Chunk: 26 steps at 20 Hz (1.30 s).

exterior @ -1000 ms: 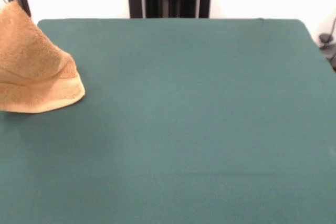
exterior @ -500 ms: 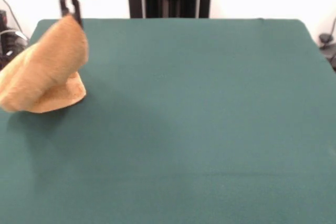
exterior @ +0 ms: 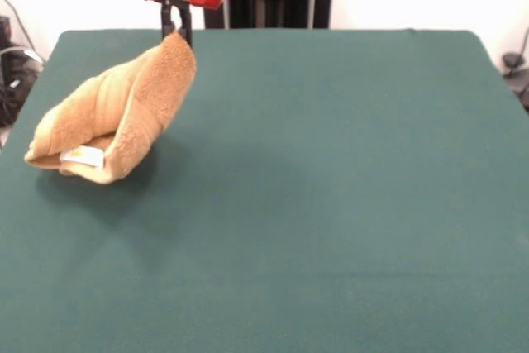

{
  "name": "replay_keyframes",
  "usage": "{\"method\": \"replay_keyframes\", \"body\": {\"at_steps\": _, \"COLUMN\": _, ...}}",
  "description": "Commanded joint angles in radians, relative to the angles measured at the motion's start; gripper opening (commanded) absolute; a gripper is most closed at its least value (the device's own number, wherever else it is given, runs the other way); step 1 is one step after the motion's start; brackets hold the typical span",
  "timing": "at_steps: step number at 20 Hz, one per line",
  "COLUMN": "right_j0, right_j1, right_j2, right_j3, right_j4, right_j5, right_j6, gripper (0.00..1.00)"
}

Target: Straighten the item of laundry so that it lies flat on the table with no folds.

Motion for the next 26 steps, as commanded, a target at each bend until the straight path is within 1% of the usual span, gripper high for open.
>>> {"method": "replay_keyframes", "body": {"at_steps": 1, "right_j0": -0.009, "right_j1": -0.012, "right_j2": 0.017, "right_j3": 0.177, "right_j4": 0.051, "right_j5": -0.053, "right_j6": 0.178, "gripper": 0.0}}
{"method": "replay_keyframes", "body": {"at_steps": 6, "right_j0": -0.044, "right_j1": -0.045, "right_j2": 0.033, "right_j3": 0.198, "right_j4": 0.056, "right_j5": -0.043, "right_j6": 0.141, "gripper": 0.0}}
{"method": "replay_keyframes", "body": {"at_steps": 9, "right_j0": -0.05, "right_j1": -0.046, "right_j2": 0.033, "right_j3": 0.196, "right_j4": 0.05, "right_j5": -0.043, "right_j6": 0.142, "gripper": 0.0}}
{"method": "replay_keyframes", "body": {"at_steps": 12, "right_j0": -0.025, "right_j1": -0.042, "right_j2": 0.019, "right_j3": 0.189, "right_j4": 0.043, "right_j5": -0.047, "right_j6": 0.173, "gripper": 0.0}}
{"method": "replay_keyframes", "body": {"at_steps": 14, "right_j0": 0.009, "right_j1": -0.033, "right_j2": -0.001, "right_j3": 0.176, "right_j4": 0.039, "right_j5": -0.048, "right_j6": 0.213, "gripper": 0.0}}
{"method": "replay_keyframes", "body": {"at_steps": 16, "right_j0": 0.016, "right_j1": -0.035, "right_j2": -0.002, "right_j3": 0.184, "right_j4": 0.044, "right_j5": -0.063, "right_j6": 0.222, "gripper": 0.0}}
{"method": "replay_keyframes", "body": {"at_steps": 21, "right_j0": -0.016, "right_j1": -0.039, "right_j2": 0.019, "right_j3": 0.194, "right_j4": 0.055, "right_j5": -0.061, "right_j6": 0.172, "gripper": 0.0}}
{"method": "replay_keyframes", "body": {"at_steps": 26, "right_j0": -0.038, "right_j1": -0.003, "right_j2": 0.031, "right_j3": 0.15, "right_j4": 0.049, "right_j5": -0.034, "right_j6": 0.14, "gripper": 0.0}}
